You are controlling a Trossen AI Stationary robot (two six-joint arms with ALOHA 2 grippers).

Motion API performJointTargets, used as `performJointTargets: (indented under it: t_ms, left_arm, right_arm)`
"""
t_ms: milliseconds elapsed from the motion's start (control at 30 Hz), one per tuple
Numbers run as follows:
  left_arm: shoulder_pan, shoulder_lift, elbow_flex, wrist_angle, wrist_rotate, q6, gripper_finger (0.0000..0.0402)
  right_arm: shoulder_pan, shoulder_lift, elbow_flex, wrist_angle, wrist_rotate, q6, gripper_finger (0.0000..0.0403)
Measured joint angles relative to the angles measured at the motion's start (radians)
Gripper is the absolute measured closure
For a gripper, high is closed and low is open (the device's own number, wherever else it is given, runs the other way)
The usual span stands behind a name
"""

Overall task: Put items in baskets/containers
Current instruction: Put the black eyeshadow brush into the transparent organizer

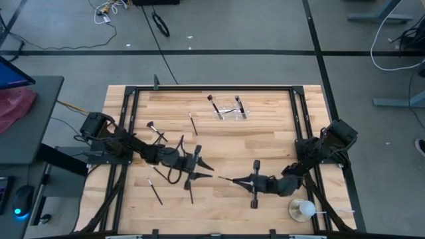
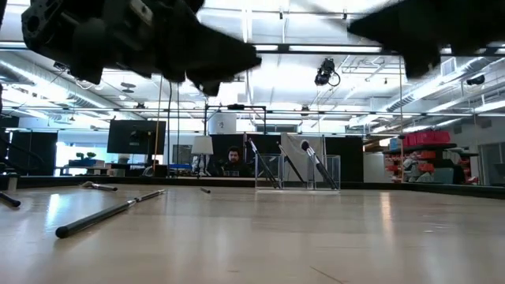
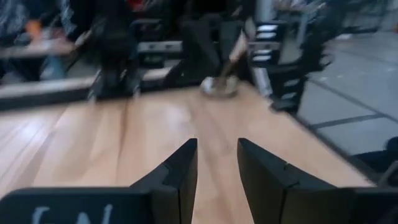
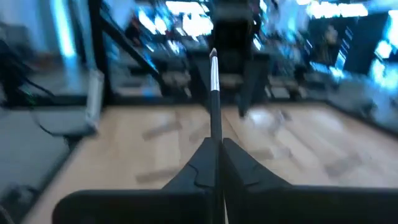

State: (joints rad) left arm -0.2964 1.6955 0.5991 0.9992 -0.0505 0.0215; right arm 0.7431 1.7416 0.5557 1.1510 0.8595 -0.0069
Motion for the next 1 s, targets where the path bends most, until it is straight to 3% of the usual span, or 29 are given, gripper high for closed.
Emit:
performJointTargets:
  t_ms: [267,667,800,1000]
  left_arm:
    - [-0.044,0.000,0.019,0.198,0.011,0.096,0.0282]
    - [-0.068,0.000,0.099,0.201,0.040,0.127,0.0284]
    - [-0.067,0.000,0.101,0.200,0.035,0.123,0.0311]
    - [-0.066,0.000,0.101,0.177,0.026,0.124,0.0383]
  right_arm:
    - [-0.084,0.004,0.082,0.094,-0.168,-0.132,0.0395]
    - [-0.140,0.054,0.157,0.083,-0.197,-0.185,0.0395]
    - [-0.141,0.054,0.157,0.082,-0.200,-0.185,0.0395]
    - [-0.140,0.054,0.157,0.031,-0.197,-0.144,0.0392]
